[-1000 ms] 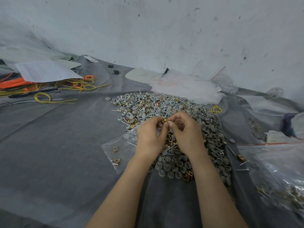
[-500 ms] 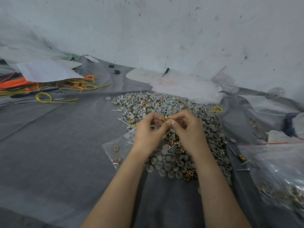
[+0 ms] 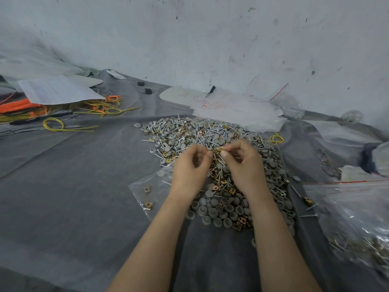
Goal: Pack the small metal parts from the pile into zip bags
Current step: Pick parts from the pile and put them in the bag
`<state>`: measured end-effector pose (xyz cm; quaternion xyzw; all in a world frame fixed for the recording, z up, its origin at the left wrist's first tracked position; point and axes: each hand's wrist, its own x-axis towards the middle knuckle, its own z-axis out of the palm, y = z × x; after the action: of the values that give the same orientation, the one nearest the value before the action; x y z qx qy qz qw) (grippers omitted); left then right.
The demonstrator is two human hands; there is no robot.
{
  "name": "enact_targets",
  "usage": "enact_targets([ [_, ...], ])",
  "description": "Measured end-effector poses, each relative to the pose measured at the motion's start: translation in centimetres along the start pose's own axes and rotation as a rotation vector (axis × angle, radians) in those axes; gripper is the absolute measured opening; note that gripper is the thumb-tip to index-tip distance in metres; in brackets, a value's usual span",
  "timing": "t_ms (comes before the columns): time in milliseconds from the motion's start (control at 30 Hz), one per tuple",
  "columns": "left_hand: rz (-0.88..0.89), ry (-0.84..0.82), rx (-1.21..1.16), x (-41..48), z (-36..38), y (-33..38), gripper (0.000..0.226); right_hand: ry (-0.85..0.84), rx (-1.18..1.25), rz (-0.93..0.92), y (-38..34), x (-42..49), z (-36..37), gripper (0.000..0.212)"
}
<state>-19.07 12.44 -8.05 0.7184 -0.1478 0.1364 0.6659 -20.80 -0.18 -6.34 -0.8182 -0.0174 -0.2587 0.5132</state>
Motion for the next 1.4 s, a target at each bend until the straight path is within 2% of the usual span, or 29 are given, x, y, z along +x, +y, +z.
enact_targets([
  [167,-0.046,0.131,0.060,0.4,-0.3,-0.5,0.014,0.090,-0.152,0.042,0.7,0.0,0.1,0.011],
  [233,-0.068,0.166,0.055,0.5,-0.3,-0.6,0.009,0.063,-0.302,0.031,0.9,-0.1,0.2,0.005],
  [300,-0.073,0.174,0.061,0.5,-0.2,-0.7,0.007,0.007,-0.442,0.040,1.0,-0.1,0.3,0.011],
  [400,-0.051,0.164,0.105,0.4,-0.1,-0.8,0.008,-0.156,-0.545,0.097,0.4,-0.1,-0.3,0.016],
  [533,-0.005,0.118,0.167,0.0,0.1,-0.6,0.010,-0.558,-0.640,0.227,-0.7,-0.5,-0.9,0.024],
  [600,0.016,0.097,0.176,-0.2,0.3,-0.5,0.013,-0.594,-0.689,0.214,-0.9,-0.6,-0.6,0.019],
  [667,0.045,0.080,0.193,-0.2,0.4,-0.5,0.014,-0.514,-0.642,0.186,-0.8,-0.5,-0.5,0.008],
  [733,0.061,0.039,0.215,-0.2,0.5,-0.6,0.012,-0.334,-0.526,0.145,-0.4,-0.2,-0.7,0.003],
  [833,0.077,-0.096,0.261,-0.4,0.7,-0.6,0.025,-0.157,-0.157,0.169,0.0,0.3,-1.1,0.008],
  [933,0.048,-0.159,0.211,-0.5,0.8,-0.5,0.019,-0.146,0.095,0.253,0.2,0.3,-1.0,0.012],
  [1100,0.004,-0.152,0.122,-0.5,0.7,-0.4,0.005,-0.155,0.247,0.342,0.7,0.4,-1.0,0.011],
  [1200,0.029,-0.133,0.177,-0.6,0.8,-0.6,0.008,-0.157,0.286,0.371,0.5,0.4,-1.0,0.011],
  [1300,0.048,-0.075,0.239,-0.4,0.8,-0.7,0.007,-0.243,0.465,0.405,0.2,0.2,-1.1,0.010],
  [1333,0.051,-0.055,0.247,-0.4,0.8,-0.7,0.008,-0.253,0.470,0.402,0.1,0.2,-1.1,0.011],
  [1400,0.056,-0.010,0.280,-0.4,0.7,-0.8,0.010,-0.200,0.319,0.351,0.2,0.2,-0.8,0.015],
])
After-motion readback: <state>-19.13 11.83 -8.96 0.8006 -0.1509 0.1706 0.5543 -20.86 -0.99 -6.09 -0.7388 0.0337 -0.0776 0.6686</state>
